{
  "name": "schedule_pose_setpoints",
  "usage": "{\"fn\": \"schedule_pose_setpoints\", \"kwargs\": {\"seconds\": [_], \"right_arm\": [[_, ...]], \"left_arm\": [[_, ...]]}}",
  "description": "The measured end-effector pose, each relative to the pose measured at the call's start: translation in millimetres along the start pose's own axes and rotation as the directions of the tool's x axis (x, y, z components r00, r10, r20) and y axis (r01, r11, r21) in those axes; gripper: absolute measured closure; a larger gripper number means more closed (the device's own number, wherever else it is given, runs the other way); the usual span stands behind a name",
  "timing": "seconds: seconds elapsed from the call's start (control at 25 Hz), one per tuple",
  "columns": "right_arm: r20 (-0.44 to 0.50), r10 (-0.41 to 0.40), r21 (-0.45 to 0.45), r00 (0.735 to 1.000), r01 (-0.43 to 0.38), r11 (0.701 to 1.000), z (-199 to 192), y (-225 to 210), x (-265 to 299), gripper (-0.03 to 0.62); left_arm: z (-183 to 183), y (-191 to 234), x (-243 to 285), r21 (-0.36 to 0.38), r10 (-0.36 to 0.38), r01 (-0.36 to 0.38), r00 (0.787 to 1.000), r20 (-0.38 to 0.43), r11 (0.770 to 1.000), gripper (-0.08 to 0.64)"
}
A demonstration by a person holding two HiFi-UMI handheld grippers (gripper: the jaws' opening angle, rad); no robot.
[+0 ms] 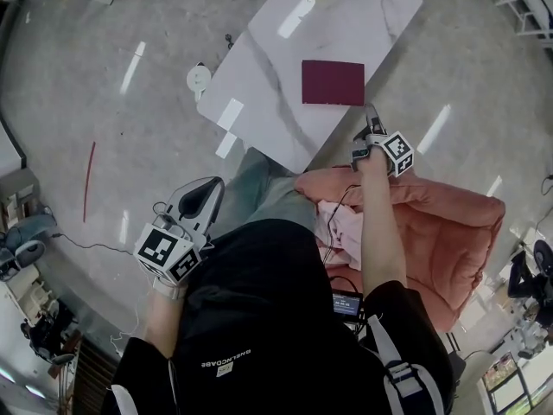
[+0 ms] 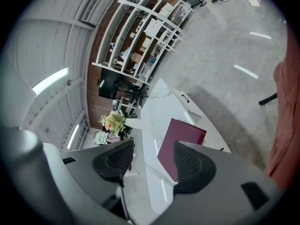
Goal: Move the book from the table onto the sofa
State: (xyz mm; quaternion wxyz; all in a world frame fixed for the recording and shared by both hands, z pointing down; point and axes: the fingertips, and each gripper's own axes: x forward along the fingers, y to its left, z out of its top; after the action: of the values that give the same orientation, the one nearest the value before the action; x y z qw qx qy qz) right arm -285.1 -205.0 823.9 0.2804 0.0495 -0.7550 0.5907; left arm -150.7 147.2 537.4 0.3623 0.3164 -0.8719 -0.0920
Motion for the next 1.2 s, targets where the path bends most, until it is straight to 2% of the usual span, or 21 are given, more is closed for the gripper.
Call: {"fn": "schedule_pose_setpoints", "kwargs": {"seconds": [0.16,0.32,0.88,1.2], "right_arm": [[0.016,-0.022,0.074,1.0,0.021,0.997,3.5,-27.2,14.0,0.322],[0.0,-0.052,0.082,0.999,0.052,0.995,3.6,-51.3,28.2,0.313],[0.003,-0.094,0.17,0.996,0.092,0.981,1.4,-114.4,83.2,0.291],[0.063,-0.062,0.226,0.996,0.047,0.973,8.2,-141.0,104.9,0.272]], "left_arm": [[-14.1,8.8,8.2,-0.058,0.007,-0.007,1.0,-0.012,0.998,0.545],[-33.6,9.4,16.6,-0.121,0.002,-0.005,1.0,-0.023,0.993,0.545],[-75.9,31.3,22.3,-0.185,0.027,-0.049,0.992,-0.12,0.982,0.545],[-98.4,35.0,27.5,-0.209,0.027,-0.063,0.985,-0.17,0.976,0.545]]}}
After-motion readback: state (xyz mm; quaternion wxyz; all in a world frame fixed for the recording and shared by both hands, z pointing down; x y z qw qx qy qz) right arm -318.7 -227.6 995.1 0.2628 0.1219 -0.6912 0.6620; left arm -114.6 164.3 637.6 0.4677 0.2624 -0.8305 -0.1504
